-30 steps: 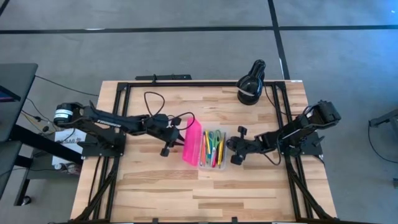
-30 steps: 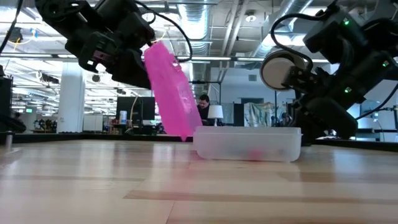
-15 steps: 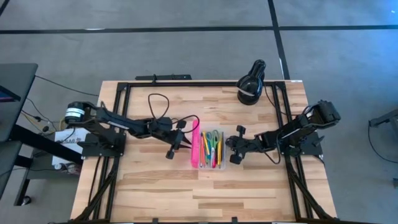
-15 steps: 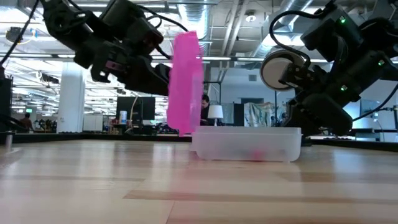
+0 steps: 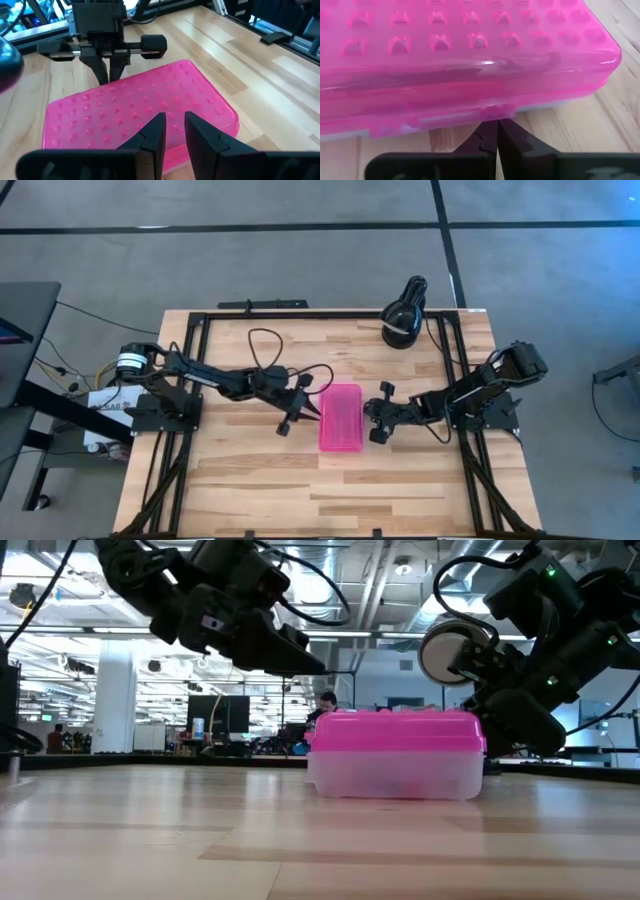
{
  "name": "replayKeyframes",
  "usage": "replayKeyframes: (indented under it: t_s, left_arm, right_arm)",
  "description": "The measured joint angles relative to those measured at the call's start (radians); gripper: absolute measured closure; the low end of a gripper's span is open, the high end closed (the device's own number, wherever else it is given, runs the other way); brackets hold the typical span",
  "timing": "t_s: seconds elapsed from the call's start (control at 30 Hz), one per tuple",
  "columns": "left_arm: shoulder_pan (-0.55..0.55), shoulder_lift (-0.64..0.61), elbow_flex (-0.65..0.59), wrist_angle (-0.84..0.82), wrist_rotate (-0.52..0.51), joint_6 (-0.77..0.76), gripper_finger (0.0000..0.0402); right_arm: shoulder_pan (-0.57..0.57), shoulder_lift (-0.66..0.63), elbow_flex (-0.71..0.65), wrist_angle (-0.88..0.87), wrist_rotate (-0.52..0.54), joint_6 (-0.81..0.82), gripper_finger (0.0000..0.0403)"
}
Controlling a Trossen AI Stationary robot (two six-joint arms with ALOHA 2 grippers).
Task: Pick & place school supplies into a supply box
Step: Close the pink supply box
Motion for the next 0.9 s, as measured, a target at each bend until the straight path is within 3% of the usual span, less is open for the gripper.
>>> replayKeyframes:
  t_s: [0.2, 0.43, 0.8, 0.9]
  left_arm:
    - [0.0, 0.0, 0.009, -0.072, -0.016, -0.009, 0.0336]
    - [0.0, 0.0, -0.005, -0.166, -0.111, -0.058, 0.0336]
    - [-0.018, 0.0, -0.067, -0.184, -0.153, -0.137, 0.0336]
    - [-0.036, 0.0, -0.083, -0.183, -0.186, -0.142, 0.0336]
  right_arm:
    - [0.0, 0.0, 0.0, -0.044, 0.034, 0.008, 0.0403]
    - [-0.007, -0.004, 0.0, -0.074, 0.092, 0.028, 0.0403]
    - [-0.043, 0.005, 0.016, 0.021, -0.046, -0.005, 0.0403]
    - [-0.043, 0.009, 0.016, 0.001, -0.034, 0.004, 0.0403]
